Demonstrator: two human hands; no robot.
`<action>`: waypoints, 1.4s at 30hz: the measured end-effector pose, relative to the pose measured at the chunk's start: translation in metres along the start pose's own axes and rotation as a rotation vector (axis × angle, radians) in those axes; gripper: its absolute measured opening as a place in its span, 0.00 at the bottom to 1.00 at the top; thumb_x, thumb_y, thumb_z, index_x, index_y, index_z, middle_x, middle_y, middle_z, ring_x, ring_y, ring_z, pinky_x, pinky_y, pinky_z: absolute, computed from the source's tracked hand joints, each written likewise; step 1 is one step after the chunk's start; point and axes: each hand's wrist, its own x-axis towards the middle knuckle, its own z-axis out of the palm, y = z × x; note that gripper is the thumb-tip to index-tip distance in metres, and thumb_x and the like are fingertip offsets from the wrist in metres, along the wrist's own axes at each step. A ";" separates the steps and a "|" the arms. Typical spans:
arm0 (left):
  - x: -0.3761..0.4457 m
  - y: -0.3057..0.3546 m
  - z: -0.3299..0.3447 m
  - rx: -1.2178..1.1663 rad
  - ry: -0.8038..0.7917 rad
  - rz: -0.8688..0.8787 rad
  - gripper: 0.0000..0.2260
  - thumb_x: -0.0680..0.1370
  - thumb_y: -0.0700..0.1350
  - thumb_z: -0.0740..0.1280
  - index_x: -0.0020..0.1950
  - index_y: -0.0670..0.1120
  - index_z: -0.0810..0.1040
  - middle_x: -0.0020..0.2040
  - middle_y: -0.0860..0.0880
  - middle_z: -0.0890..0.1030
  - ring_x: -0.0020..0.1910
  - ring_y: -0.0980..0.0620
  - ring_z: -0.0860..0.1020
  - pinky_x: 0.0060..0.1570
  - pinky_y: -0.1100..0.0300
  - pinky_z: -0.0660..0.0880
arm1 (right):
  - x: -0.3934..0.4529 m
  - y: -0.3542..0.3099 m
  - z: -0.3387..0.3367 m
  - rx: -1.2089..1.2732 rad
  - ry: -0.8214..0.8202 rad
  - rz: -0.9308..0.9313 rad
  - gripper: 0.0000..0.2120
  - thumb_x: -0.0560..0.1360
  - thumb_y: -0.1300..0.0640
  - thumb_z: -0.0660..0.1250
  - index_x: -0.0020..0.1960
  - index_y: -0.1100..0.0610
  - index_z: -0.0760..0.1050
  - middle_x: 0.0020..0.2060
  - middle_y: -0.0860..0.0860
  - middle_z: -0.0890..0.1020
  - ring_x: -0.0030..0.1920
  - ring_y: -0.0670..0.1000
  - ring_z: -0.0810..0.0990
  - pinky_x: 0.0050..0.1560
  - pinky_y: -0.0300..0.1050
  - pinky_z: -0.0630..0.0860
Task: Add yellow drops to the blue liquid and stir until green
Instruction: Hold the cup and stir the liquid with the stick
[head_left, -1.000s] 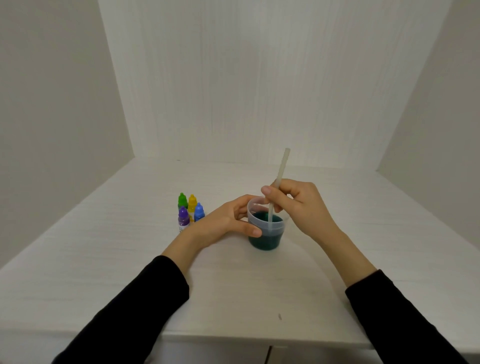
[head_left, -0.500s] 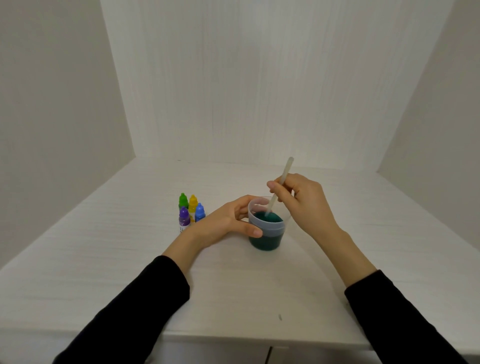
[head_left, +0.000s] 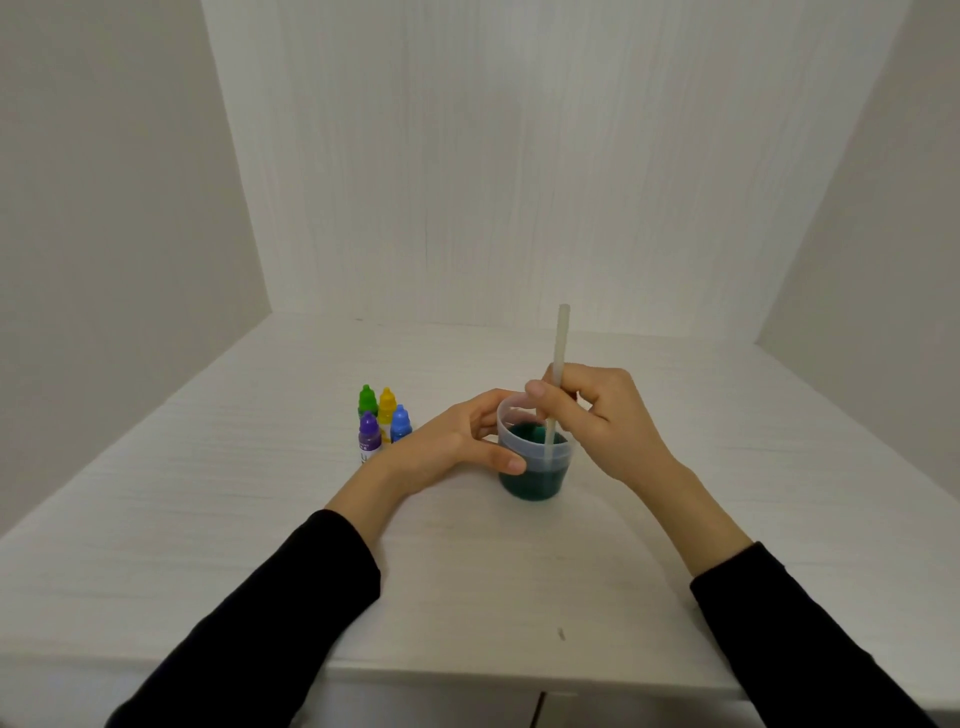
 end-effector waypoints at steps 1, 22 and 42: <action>0.000 0.000 0.000 0.002 0.002 0.003 0.31 0.67 0.39 0.74 0.68 0.53 0.71 0.66 0.52 0.78 0.66 0.52 0.75 0.68 0.46 0.70 | 0.000 -0.001 0.001 0.027 -0.026 -0.003 0.11 0.77 0.52 0.63 0.38 0.50 0.79 0.32 0.46 0.80 0.35 0.45 0.79 0.37 0.34 0.74; 0.000 -0.001 0.000 -0.019 0.003 0.005 0.33 0.63 0.46 0.77 0.67 0.53 0.72 0.62 0.51 0.80 0.62 0.53 0.77 0.57 0.57 0.73 | 0.008 0.022 -0.013 -0.434 0.171 0.106 0.16 0.79 0.49 0.59 0.35 0.53 0.75 0.26 0.41 0.73 0.29 0.45 0.72 0.31 0.40 0.65; 0.002 -0.002 -0.001 -0.013 -0.012 0.007 0.32 0.65 0.47 0.76 0.67 0.53 0.71 0.63 0.52 0.80 0.64 0.51 0.77 0.65 0.50 0.73 | 0.008 0.013 0.002 -0.078 0.031 0.157 0.05 0.76 0.50 0.64 0.44 0.48 0.78 0.40 0.46 0.82 0.42 0.43 0.80 0.43 0.30 0.74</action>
